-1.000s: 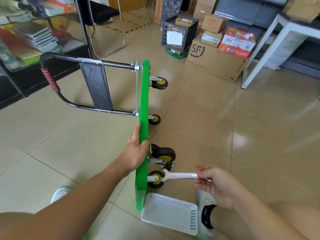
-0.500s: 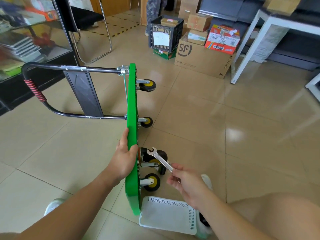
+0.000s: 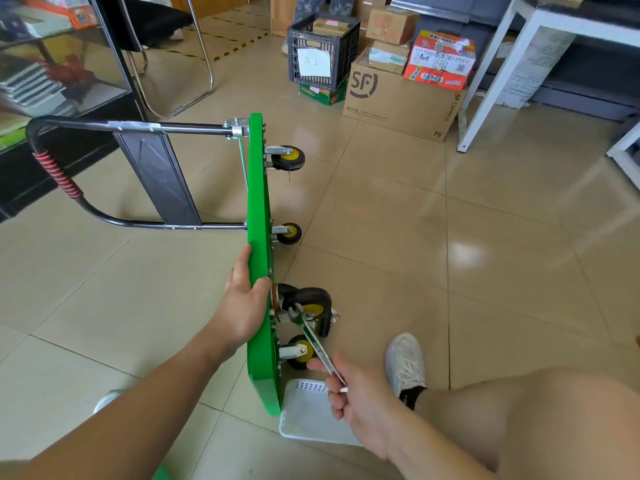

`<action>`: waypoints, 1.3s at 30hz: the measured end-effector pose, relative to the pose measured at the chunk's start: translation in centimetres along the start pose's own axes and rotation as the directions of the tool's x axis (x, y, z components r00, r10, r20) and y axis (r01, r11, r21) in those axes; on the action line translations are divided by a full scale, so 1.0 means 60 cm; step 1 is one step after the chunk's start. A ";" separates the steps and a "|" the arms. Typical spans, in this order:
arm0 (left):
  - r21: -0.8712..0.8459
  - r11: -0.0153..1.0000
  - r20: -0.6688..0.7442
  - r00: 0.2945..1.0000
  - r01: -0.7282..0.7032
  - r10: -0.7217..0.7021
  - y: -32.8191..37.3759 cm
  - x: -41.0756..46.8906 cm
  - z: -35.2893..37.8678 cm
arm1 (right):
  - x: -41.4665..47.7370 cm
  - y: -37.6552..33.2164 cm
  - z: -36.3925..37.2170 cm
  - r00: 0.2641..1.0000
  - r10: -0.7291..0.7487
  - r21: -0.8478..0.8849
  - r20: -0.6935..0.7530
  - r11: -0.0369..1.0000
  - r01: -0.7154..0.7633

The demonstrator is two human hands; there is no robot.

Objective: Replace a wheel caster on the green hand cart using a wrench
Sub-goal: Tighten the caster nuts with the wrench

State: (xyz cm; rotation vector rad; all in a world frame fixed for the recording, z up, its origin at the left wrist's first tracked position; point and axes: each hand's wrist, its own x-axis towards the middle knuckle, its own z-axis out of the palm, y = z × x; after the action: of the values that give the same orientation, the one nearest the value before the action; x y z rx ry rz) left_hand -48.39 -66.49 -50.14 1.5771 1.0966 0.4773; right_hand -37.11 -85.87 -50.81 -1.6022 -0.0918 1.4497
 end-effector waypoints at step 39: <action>-0.030 0.999 0.024 0.999 0.028 -0.027 0.009 -0.011 -0.002 | 0.011 0.040 0.073 0.986 -0.073 -0.161 0.149 0.982 0.097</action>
State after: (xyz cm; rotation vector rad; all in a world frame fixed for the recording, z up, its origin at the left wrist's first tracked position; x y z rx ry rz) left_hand -48.56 -66.95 -49.43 1.5357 1.0868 0.4539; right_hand -41.66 -84.31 -52.29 -1.6062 -0.3701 1.5216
